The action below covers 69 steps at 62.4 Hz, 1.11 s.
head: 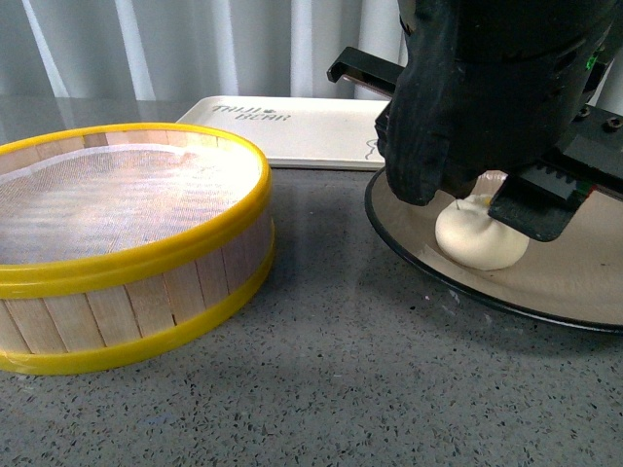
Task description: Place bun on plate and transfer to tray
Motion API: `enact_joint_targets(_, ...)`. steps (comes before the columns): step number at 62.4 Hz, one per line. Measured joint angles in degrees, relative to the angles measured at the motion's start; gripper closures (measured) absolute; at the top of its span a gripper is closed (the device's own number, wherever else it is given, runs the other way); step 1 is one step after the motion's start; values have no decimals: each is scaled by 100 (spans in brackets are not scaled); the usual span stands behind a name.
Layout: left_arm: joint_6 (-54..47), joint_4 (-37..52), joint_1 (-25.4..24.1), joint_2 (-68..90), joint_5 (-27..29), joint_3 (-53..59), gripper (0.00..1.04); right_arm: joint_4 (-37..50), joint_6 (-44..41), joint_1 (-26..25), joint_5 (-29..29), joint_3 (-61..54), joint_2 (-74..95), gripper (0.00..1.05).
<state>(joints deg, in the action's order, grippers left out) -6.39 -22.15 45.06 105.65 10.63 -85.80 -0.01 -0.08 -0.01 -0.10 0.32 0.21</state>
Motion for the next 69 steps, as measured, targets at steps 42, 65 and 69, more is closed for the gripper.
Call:
enact_joint_targets(42, 442, 136, -592, -699, 120, -273, 7, 0, 0, 0, 2, 0, 0, 9)
enact_joint_targets(65, 695, 503, -1488, -3040, 614, 1327, 7, 0, -2, 0, 0, 0, 0, 9)
enact_joint_targets(69, 807, 428, -1740, -3414, 612, 1572, 7, 0, 0, 0, 2, 0, 0, 9)
